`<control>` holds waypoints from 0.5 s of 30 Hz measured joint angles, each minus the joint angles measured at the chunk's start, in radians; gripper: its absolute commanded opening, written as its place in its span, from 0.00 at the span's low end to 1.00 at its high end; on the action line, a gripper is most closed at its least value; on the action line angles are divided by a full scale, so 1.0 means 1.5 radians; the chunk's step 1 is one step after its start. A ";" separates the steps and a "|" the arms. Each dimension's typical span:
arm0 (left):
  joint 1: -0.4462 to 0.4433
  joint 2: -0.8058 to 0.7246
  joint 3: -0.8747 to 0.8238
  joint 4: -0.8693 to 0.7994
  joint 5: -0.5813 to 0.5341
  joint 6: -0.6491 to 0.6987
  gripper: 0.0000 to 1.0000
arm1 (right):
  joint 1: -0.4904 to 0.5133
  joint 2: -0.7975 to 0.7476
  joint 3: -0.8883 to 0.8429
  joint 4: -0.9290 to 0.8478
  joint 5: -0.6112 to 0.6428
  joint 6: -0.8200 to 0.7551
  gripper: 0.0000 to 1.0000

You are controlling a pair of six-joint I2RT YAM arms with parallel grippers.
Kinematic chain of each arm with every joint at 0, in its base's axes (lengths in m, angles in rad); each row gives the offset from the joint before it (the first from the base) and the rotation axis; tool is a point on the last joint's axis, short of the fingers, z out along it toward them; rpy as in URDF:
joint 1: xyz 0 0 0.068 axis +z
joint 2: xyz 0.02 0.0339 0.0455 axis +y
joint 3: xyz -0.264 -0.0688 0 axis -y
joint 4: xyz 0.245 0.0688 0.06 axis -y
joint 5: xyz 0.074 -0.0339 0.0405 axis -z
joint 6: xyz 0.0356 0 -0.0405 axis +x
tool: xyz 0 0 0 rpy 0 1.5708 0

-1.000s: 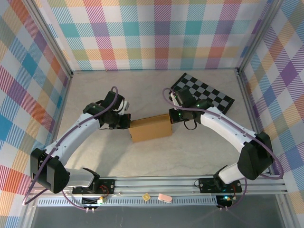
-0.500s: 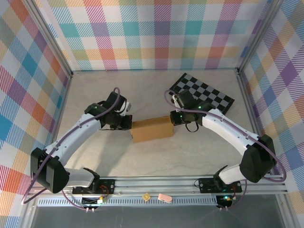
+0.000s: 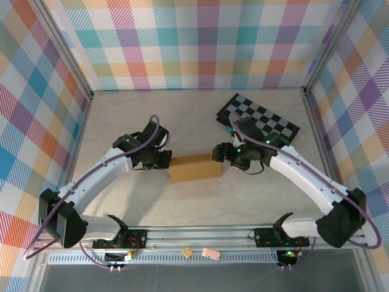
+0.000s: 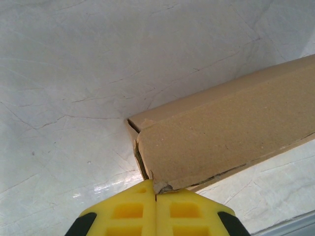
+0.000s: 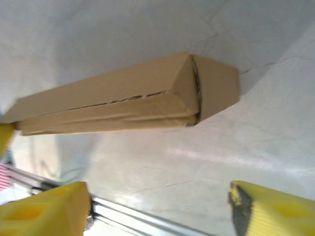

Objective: Fold the paper box

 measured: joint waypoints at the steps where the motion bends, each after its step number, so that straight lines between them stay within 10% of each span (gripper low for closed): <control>1: -0.002 0.000 0.000 0.000 -0.002 -0.002 0.00 | -0.002 -0.013 -0.005 0.011 -0.006 0.039 0.87; 15: -0.017 0.000 0.000 0.001 -0.009 -0.015 0.00 | -0.056 -0.062 -0.234 0.290 -0.065 0.575 0.79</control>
